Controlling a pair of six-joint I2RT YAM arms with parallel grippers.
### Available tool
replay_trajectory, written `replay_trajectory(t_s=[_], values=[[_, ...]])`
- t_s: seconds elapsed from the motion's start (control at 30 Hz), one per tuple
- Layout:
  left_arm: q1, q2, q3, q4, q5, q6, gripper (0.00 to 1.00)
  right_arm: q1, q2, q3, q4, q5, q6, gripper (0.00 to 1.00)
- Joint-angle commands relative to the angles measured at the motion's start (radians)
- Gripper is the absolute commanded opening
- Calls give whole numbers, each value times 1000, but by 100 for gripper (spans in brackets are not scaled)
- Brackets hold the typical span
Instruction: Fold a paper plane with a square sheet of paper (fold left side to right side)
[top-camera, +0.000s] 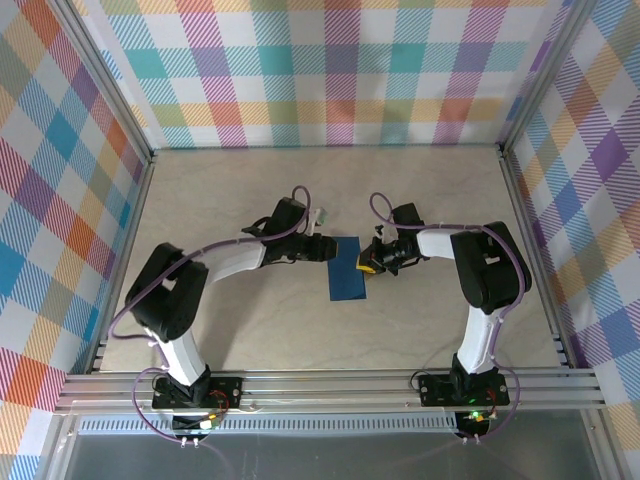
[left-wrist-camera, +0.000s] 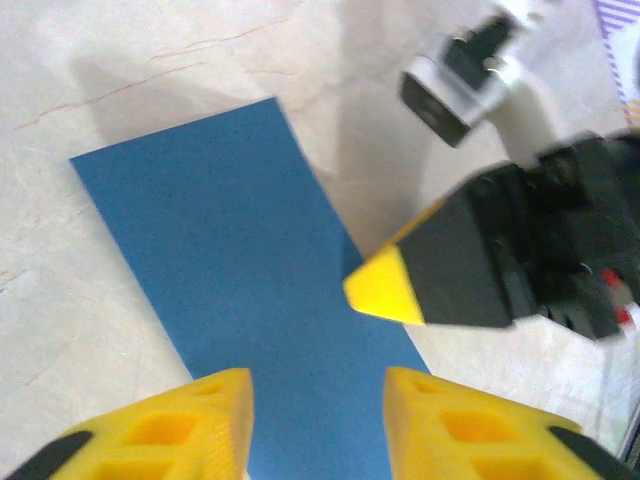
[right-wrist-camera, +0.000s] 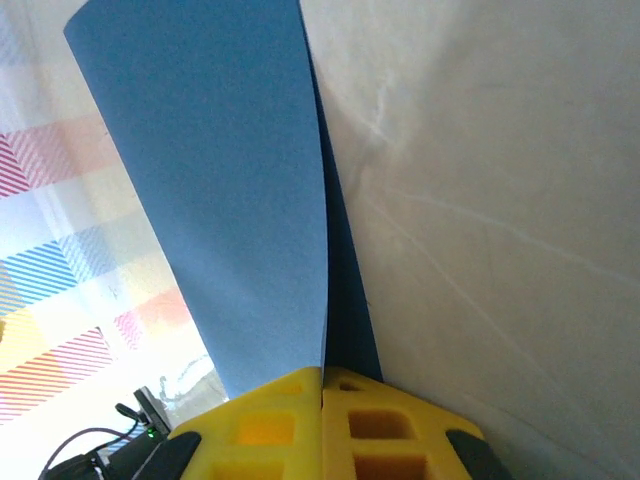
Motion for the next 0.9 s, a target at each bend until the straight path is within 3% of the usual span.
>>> replay_trajectory(t_s=[0.0, 0.17, 0.37, 0.73, 0.87], values=[[-75, -83, -69, -1, -63, 124, 47, -3, -37, 23, -50, -31, 37, 5], [-242, -155, -102, -66, -226, 255, 57, -4, -33, 34, -60, -49, 66, 5], [-415, -113, -51, -118, -447, 310, 63, -4, -40, 49, -81, -47, 70, 5], [-490, 77, 105, -194, -694, 302, 66, -3, -42, 44, -73, -53, 74, 5], [-490, 121, 137, -205, -717, 300, 64, -3, -43, 42, -64, -55, 80, 5]])
